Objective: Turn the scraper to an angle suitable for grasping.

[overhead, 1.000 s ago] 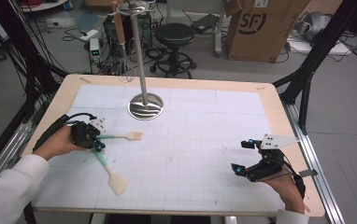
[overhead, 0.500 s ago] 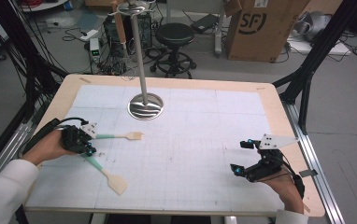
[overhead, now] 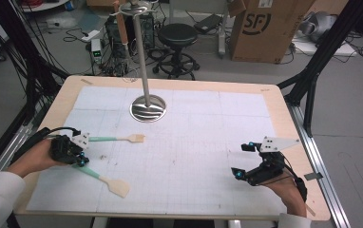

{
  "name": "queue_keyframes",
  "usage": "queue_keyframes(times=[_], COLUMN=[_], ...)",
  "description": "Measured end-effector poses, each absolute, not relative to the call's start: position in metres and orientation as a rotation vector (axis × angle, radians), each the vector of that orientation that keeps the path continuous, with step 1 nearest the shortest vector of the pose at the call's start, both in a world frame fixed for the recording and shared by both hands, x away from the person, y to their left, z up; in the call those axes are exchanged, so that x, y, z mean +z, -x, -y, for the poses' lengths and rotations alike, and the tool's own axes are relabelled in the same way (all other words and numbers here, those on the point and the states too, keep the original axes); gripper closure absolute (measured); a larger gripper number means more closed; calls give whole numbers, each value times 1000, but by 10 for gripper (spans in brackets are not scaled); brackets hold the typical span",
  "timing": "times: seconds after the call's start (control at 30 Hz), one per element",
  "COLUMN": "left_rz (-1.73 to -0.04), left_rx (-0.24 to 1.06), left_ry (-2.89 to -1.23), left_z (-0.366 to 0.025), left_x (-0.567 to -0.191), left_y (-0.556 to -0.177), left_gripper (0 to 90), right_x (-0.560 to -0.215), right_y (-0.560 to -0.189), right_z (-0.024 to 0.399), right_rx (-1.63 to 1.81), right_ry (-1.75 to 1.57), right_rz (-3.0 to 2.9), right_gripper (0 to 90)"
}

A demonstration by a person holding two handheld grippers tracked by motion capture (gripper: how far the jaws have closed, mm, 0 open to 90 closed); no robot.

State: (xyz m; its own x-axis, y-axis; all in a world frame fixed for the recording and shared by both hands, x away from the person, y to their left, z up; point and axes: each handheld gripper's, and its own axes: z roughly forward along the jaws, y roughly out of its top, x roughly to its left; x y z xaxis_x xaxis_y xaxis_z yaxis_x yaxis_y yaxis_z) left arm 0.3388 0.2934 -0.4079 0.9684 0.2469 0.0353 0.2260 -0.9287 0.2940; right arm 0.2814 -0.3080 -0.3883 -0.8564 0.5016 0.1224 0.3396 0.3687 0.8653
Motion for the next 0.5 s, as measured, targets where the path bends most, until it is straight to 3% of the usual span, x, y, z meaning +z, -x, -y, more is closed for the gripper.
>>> queue_keyframes(times=[0.3,0.5], left_rz=[-294,-249], left_rx=[164,195], left_ry=[-2748,-2696], left_z=[-290,-283], left_x=[-383,-369], left_y=[-336,-330], left_gripper=[890,727], right_x=[-388,-388], right_y=[-282,-282], right_z=[308,309], right_rx=[1494,1502], right_ry=[-761,-763], right_rz=[-2462,-2458], right_gripper=[1,1])
